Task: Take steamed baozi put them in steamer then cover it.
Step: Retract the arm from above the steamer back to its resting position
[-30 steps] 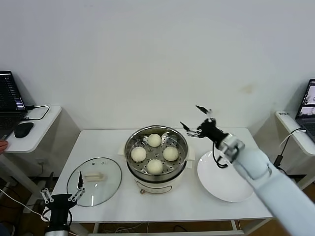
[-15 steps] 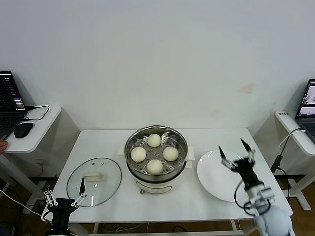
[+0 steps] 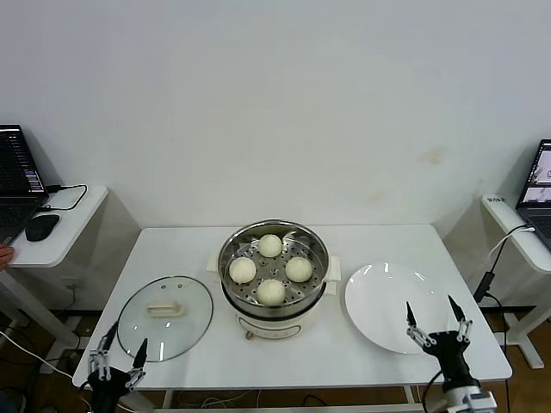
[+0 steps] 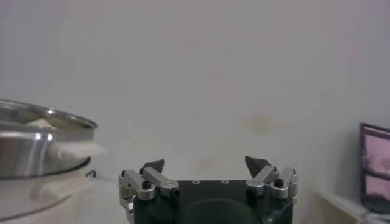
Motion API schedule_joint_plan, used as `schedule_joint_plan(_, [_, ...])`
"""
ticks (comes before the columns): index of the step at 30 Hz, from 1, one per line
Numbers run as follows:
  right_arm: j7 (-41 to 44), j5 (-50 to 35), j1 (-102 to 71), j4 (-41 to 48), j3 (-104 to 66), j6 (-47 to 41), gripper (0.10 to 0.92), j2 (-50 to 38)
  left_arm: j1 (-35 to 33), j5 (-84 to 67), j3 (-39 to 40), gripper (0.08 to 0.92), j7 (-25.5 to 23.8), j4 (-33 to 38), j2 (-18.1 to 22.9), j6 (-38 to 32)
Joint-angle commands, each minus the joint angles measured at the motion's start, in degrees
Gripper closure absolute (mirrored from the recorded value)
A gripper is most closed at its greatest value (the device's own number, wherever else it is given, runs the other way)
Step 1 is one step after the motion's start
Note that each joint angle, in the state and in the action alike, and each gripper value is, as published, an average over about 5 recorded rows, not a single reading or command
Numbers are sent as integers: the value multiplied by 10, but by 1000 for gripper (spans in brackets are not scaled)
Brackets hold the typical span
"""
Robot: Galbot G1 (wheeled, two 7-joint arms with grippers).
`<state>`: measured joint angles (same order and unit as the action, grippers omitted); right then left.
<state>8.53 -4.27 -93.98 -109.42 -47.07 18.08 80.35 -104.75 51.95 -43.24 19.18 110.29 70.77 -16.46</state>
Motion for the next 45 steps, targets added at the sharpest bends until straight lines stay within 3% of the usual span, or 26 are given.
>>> schedule_joint_plan(1, [-4, 18, -45, -2, -20, 20, 203, 31, 71, 128, 34, 177, -46, -37, -40, 1])
schedule_joint_plan(9, [-5, 18, -51, -5, -22, 20, 203, 46, 179, 125, 75, 177, -92, -134, -73, 15])
schedule_joint_plan(17, [-4, 16, -50, 0, -26, 17, 202, 48, 254, 136, 85, 177, -107, -235, -87, 26])
schedule_joint_plan(29, [-4, 20, -51, 14, -18, 24, 202, 49, 273, 130, 89, 177, -112, -236, -87, 30])
schedule_joint_plan(45, [-3, 25, -58, 16, -18, 29, 202, 49, 346, 152, 104, 177, -113, -297, -81, 32])
